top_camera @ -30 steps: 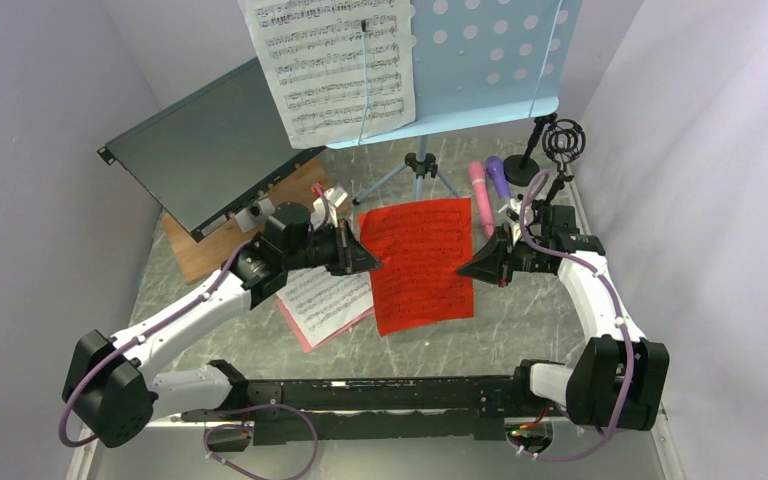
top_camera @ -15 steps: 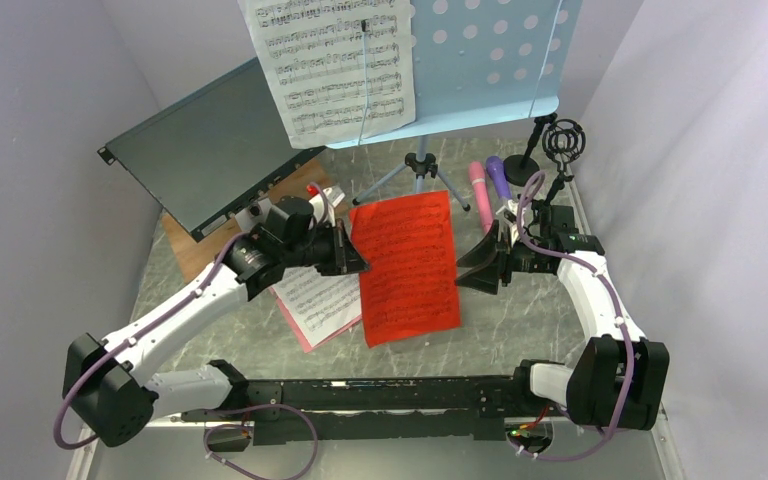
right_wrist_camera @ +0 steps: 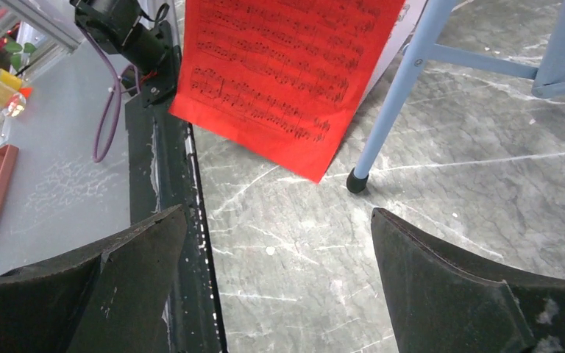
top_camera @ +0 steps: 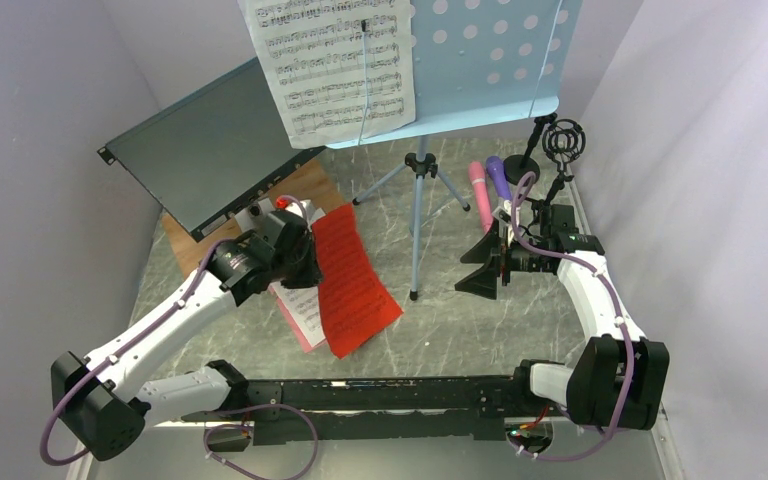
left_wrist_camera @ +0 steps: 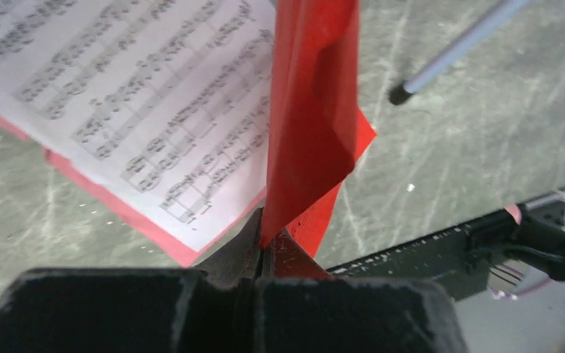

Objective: Pack up the instrument practice props
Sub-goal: Place the sheet music at the center of the board.

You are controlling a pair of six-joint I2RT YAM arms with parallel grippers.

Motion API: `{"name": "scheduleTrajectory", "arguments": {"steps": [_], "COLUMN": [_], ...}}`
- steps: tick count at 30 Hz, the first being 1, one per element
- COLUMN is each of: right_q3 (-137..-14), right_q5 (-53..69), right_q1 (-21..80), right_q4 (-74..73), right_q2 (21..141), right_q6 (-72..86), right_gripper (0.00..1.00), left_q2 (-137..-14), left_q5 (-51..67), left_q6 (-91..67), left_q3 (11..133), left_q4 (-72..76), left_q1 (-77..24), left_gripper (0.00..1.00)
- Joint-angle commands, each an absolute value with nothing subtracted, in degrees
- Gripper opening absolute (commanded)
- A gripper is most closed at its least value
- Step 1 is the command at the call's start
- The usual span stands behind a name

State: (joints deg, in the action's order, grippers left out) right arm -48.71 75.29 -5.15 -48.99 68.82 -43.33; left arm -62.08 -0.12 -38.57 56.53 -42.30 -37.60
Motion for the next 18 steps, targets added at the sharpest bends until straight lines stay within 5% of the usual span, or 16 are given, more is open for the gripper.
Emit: {"name": "scheduleTrajectory", "arguments": {"steps": [1, 13, 18], "right_q3": [-50.4, -50.8, -50.9], "right_q5": [74.4, 73.7, 73.6], "right_q1": [-5.0, -5.0, -5.0], "right_q4": [-46.8, -47.1, -47.5], "right_q2": [69.1, 69.6, 69.7], "right_q6": [-43.1, -43.1, -43.5], "right_gripper": [0.99, 0.99, 0.99], "left_q2": [-61.1, -66.0, -69.0], "left_q5": [-11.0, -27.4, -30.9], "left_q6": [-38.5, -37.1, -37.1], "left_q3": [57.4, 57.6, 59.2], "left_q4": [-45.5, -40.3, -42.1], "left_q1": [-37.5, -37.1, -37.0], "left_gripper": [0.00, 0.00, 0.25]}}
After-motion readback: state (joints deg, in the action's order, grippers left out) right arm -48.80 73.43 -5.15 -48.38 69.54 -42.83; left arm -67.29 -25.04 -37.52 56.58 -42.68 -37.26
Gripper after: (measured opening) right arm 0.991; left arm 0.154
